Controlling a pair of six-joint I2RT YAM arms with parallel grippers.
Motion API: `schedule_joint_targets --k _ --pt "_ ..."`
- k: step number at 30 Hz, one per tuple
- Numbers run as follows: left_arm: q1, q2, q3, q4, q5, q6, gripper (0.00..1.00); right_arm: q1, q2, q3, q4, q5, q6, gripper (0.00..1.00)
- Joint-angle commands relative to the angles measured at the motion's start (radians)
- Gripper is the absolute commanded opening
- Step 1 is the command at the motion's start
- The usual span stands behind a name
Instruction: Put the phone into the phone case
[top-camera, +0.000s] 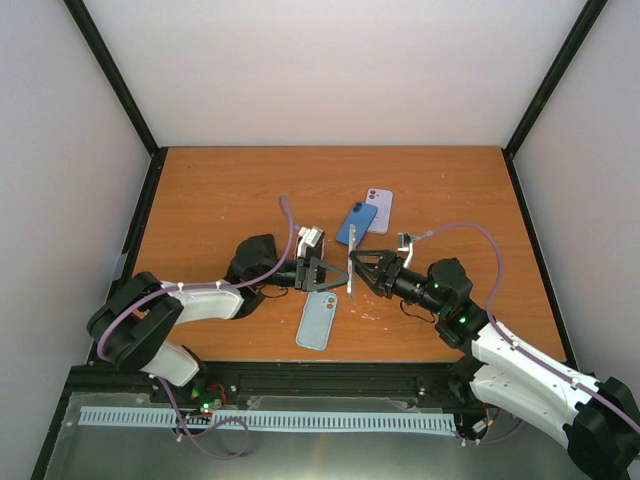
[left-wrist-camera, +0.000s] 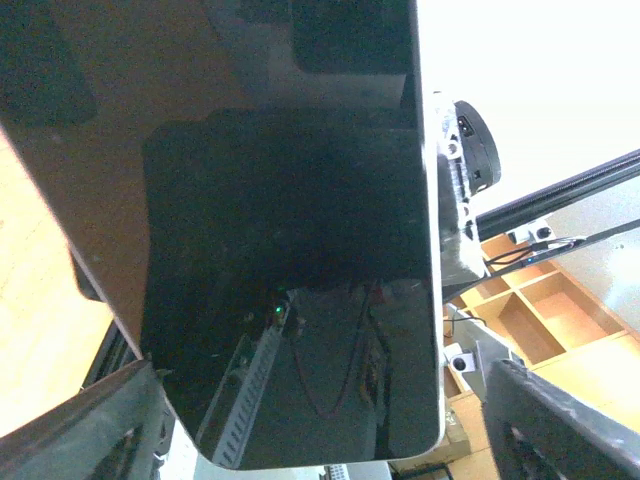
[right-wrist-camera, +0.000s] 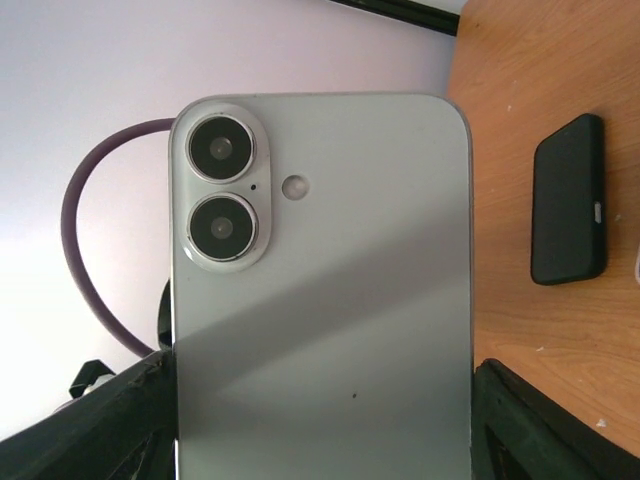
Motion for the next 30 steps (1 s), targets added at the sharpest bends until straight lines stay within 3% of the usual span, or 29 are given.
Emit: schedule_joint_targets --k 1,10,18,22,26,30 --pt "-0.016 0.013 0.016 0.047 0.007 0.001 0.92 0.025 -0.021 0.023 0.113 0.006 0.031 0.54" --pt "-0.035 0.062 0.035 0.152 0.019 -0.072 0.94 0.041 0.001 0.015 0.134 0.044 0.046 0.54" --pt "-0.035 0.076 0.009 0.210 0.006 -0.106 0.67 0.045 -0.011 -0.010 0.135 0.057 0.053 0.54" --pt "-0.035 0.071 -0.004 0.169 0.001 -0.084 0.60 0.046 -0.035 -0.025 0.107 0.062 0.045 0.56" --pt "-0.034 0.026 -0.018 0.025 -0.005 -0.004 0.57 0.046 -0.087 -0.035 0.033 0.092 0.019 0.75" --pt "-0.035 -0.070 0.000 -0.324 -0.051 0.165 0.56 0.046 -0.167 -0.018 -0.117 0.151 -0.026 0.95"
